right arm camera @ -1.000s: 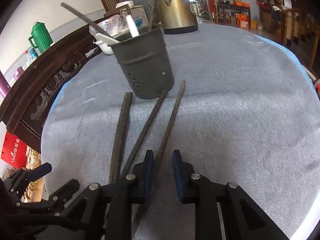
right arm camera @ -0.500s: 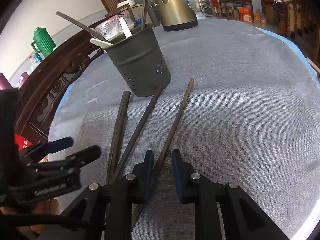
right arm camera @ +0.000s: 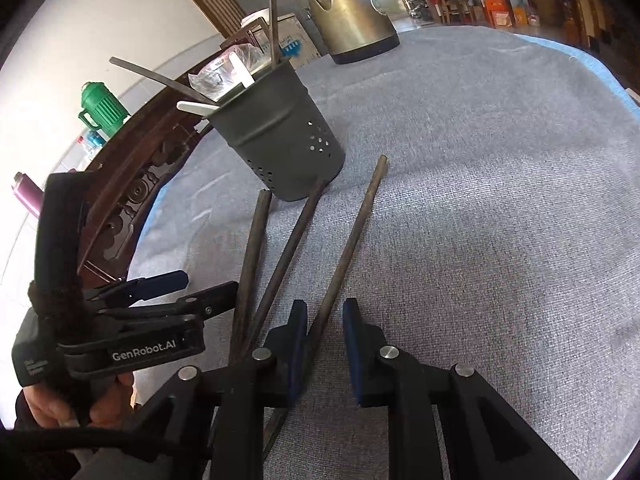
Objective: Organize utensils
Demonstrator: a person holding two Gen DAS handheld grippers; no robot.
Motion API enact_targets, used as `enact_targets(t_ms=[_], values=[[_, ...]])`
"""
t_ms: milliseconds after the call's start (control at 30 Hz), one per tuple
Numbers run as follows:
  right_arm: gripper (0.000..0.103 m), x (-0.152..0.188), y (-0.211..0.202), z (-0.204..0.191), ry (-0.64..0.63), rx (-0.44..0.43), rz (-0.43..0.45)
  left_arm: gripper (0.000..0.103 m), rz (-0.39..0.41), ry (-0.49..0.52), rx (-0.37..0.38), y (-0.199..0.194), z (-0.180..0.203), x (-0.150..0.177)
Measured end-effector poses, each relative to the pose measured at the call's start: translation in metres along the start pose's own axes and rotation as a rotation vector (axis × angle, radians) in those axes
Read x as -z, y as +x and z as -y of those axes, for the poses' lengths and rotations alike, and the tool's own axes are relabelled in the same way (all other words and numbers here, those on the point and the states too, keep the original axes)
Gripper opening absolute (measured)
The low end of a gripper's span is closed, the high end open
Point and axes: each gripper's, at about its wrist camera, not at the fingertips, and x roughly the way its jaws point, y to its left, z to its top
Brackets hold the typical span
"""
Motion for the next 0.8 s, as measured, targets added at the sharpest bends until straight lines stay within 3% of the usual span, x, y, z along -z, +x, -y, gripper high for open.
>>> enact_targets(t_ms=[800], values=[[0.021,0.0,0.0,0.018,0.048,-0.102,0.028,0.082,0.011,0.027,-0.007,-0.008,0.03,-0.03]])
